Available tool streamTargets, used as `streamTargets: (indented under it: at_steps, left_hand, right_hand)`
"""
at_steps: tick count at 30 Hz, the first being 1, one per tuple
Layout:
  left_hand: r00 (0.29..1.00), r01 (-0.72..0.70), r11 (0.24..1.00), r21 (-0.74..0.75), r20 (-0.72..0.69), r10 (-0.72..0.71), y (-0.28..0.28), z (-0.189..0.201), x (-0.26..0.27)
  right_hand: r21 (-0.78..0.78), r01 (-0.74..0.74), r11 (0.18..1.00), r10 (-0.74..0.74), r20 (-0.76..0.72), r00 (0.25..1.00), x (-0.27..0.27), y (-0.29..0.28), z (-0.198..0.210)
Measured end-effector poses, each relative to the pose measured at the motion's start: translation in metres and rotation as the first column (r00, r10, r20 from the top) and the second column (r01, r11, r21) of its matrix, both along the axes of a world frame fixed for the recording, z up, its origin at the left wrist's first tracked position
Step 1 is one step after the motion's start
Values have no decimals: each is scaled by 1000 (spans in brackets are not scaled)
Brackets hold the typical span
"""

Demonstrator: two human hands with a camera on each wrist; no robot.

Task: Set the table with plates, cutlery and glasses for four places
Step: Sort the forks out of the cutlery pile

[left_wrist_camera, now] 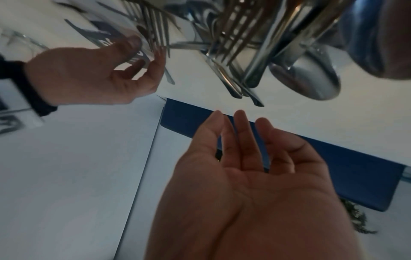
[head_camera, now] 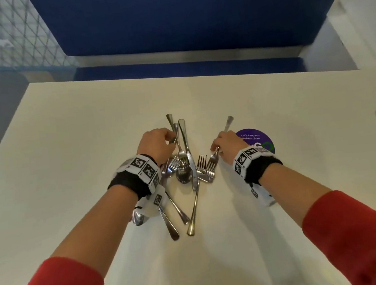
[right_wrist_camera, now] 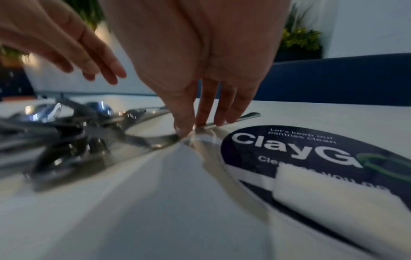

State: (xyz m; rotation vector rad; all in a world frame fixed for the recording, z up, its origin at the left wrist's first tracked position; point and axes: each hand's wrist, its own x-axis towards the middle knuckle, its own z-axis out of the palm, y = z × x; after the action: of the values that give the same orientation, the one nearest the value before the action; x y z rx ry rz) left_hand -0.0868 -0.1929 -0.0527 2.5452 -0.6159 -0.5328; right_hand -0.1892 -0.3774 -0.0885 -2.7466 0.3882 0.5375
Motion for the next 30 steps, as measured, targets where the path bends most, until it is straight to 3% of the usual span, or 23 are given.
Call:
streamTargets:
  at_steps: [5, 14, 17, 19, 24, 27, 30]
  left_hand:
    - [996, 19, 996, -88, -82, -26, 0, -8, -6]
    - [997, -9, 993, -120, -81, -1, 4, -12, -3]
    - [998, 47, 998, -48, -28, -49, -1, -18, 2]
    - [982, 175, 980, 94, 57, -181, -10, -22, 7]
    - [816, 408, 770, 491, 182, -549, -37, -18, 16]
    - [749, 426, 658, 621, 166, -641, -46, -18, 19]
    - [690, 450, 568, 689, 135, -711, -48, -17, 23]
  right_hand:
    - [-201, -199, 959, 194, -46, 980, 11, -5, 1]
    - [-50, -278, 959, 276, -47, 960, 23, -21, 2]
    - [-13, -298, 955, 297, -44, 954, 21, -25, 1]
    - [-28, -322, 946, 321, -33, 946, 20, -26, 0]
    - [-114, -391, 913, 383, -88, 920, 22, -27, -2]
    - [-149, -446, 882, 437, -93, 895, 21, -29, 1]
    - [-123, -435, 892, 438, -1, 899, 20, -33, 7]
